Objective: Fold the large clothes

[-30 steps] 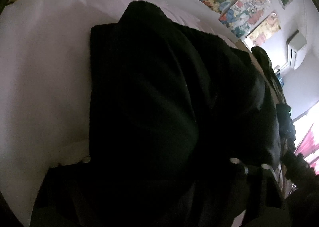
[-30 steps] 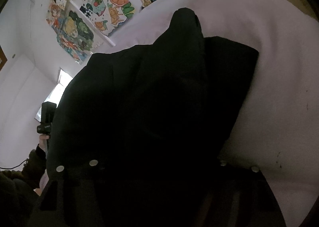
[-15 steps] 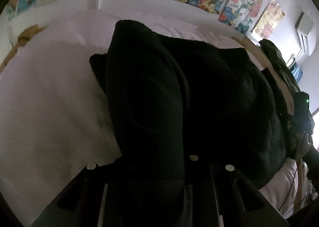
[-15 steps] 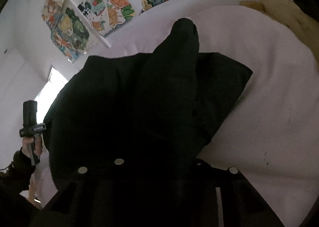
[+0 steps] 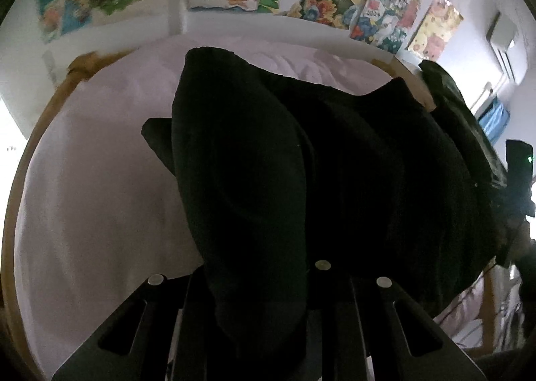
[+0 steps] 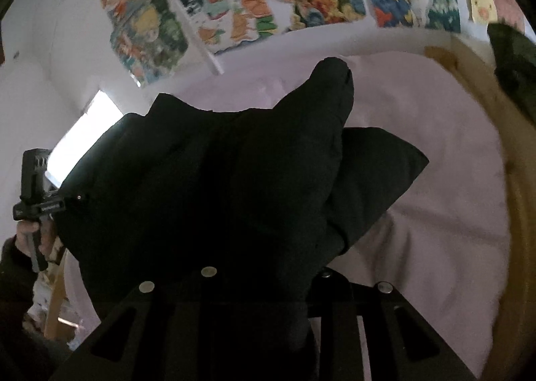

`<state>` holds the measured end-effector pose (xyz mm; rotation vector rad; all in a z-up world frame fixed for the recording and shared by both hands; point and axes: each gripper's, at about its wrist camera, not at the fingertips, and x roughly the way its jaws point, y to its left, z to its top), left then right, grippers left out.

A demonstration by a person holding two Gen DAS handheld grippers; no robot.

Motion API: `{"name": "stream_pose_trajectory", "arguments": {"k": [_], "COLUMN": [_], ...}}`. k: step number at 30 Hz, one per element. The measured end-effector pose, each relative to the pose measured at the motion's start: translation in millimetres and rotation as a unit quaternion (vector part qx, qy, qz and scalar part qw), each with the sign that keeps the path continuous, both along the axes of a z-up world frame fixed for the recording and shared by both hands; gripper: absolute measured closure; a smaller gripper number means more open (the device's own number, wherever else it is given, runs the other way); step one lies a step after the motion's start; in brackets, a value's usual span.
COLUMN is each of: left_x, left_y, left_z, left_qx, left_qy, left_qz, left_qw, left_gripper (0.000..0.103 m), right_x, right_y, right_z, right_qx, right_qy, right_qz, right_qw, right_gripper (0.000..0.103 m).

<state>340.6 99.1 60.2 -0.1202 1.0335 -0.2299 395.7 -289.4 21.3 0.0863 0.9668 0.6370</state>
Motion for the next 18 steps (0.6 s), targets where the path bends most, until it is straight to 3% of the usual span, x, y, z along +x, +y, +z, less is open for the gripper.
{"name": "stream_pose_trajectory", "arguments": {"k": [6,12,18], "left_x": [-61.8,-92.9,-90.0], "left_y": [3.2,-0.5,13.1], "left_z": [-9.4,-30.5,-41.3], "left_qx": [-0.026,-0.018,-0.029], "left_qy": [0.034,0.006,0.017], "left_qz": [0.042,0.059,0.105], "left_qw": [0.9982,0.9981,0.9939], "left_gripper": [0.088,0.087,0.067], "right_x": [-50.3,-72.6,-69.2], "right_y": [23.1,16.9,-6.0], "right_z": [-4.9,-35.3,-49.7], "right_qx": [-0.041,-0.061,-0.04], "right_qy": [0.031,0.021,0.038], "right_qz": [-0.01,-0.053,-0.117], "right_qw": [0.999,0.996,0.992], "right_gripper": [0.08,0.073,0.055]}}
